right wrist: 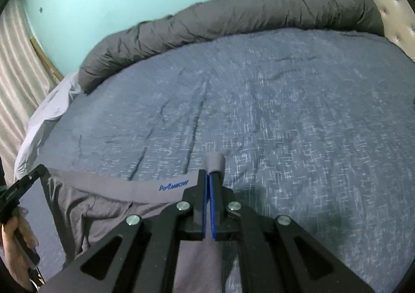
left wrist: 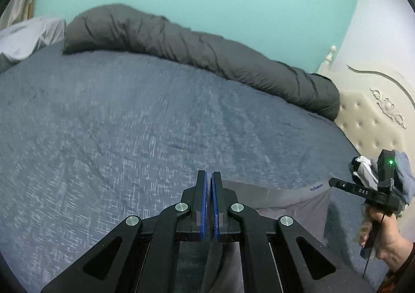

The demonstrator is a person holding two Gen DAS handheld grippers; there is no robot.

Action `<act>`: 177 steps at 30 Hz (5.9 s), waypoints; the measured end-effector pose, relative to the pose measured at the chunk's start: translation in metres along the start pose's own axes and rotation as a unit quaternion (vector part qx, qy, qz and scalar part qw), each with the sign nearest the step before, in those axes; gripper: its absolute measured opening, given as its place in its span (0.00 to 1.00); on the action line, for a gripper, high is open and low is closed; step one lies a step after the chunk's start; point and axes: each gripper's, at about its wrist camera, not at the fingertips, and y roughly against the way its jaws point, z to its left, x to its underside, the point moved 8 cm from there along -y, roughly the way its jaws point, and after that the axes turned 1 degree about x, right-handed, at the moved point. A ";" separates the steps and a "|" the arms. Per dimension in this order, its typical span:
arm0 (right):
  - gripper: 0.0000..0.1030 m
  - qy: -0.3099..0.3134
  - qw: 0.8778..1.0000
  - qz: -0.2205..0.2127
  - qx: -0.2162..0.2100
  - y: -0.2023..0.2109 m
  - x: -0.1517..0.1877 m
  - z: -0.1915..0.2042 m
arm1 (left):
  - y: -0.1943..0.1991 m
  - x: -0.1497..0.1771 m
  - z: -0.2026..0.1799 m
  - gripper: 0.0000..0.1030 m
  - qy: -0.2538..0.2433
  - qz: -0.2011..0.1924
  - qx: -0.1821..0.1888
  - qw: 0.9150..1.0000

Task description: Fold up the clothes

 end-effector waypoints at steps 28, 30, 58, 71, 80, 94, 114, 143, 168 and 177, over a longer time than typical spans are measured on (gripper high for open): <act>0.52 -0.107 0.990 0.070 -0.056 0.045 0.152 -0.024 | 0.020 0.105 0.040 0.35 0.037 0.104 -0.048 0.993; 0.52 -0.119 0.989 0.075 -0.056 0.042 0.157 -0.023 | 0.026 0.115 0.041 0.35 0.045 0.112 -0.047 0.992; 0.02 -0.122 0.991 0.031 0.045 0.095 0.152 -0.094 | 0.048 0.151 0.050 0.35 0.063 0.139 -0.032 0.988; 0.01 -0.142 0.988 0.037 0.044 0.090 0.162 -0.099 | 0.038 0.165 0.038 0.35 0.072 0.177 0.015 0.981; 0.01 -0.151 0.987 0.031 0.034 0.101 0.164 -0.096 | 0.045 0.161 0.028 0.02 0.054 0.172 0.019 0.984; 0.01 -0.127 0.990 0.058 0.033 0.095 0.173 -0.091 | 0.063 0.151 0.075 0.02 0.089 0.170 -0.025 0.981; 0.13 -0.101 0.995 0.019 0.012 0.087 0.120 -0.080 | 0.036 0.103 0.057 0.30 0.077 0.115 -0.029 0.990; 0.34 -0.035 0.995 0.086 -0.029 -0.048 0.019 -0.033 | -0.078 0.059 0.039 0.21 0.089 0.126 -0.002 0.988; 0.04 0.025 0.999 0.034 0.013 -0.060 -0.015 -0.035 | -0.088 -0.005 0.016 0.04 0.007 0.047 -0.040 0.998; 0.05 0.016 0.998 0.050 0.027 -0.079 -0.014 -0.042 | -0.111 0.006 0.024 0.09 0.015 0.076 -0.045 0.996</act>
